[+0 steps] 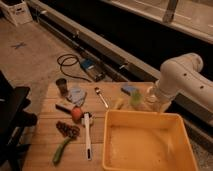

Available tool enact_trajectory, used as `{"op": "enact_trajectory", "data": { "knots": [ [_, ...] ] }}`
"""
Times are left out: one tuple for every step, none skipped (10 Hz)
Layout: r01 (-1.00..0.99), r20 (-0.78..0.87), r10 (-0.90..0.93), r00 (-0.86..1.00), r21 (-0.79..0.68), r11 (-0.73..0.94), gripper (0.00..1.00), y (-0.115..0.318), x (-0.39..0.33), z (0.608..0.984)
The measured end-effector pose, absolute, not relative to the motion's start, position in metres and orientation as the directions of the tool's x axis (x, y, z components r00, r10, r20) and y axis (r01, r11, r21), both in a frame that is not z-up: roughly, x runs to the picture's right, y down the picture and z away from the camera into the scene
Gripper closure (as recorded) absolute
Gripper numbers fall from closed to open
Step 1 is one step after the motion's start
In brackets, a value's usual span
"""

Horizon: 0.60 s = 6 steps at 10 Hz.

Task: Place banana in tray

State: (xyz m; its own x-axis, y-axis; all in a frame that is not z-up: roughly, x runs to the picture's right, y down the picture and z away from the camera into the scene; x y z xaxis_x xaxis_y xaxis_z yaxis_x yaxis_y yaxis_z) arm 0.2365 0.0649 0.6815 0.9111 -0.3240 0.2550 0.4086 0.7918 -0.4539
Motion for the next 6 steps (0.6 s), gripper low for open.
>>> {"op": "enact_trajectory", "data": {
  "knots": [
    [0.451,0.286,-0.354,0.89,-0.443,0.775,0.35,0.06,0.225,0.685],
    [0.507,0.328,-0.395,0.858,-0.419,0.754,0.35,0.053,0.206,0.688],
    [0.55,0.361,-0.426,0.83,-0.397,0.735,0.35,0.048,0.19,0.691],
    [0.593,0.394,-0.456,0.798,-0.373,0.714,0.35,0.044,0.173,0.695],
    [0.625,0.42,-0.479,0.771,-0.356,0.695,0.35,0.042,0.159,0.699],
    [0.665,0.445,-0.509,0.737,-0.339,0.665,0.35,0.043,0.137,0.704]
  ]
}}
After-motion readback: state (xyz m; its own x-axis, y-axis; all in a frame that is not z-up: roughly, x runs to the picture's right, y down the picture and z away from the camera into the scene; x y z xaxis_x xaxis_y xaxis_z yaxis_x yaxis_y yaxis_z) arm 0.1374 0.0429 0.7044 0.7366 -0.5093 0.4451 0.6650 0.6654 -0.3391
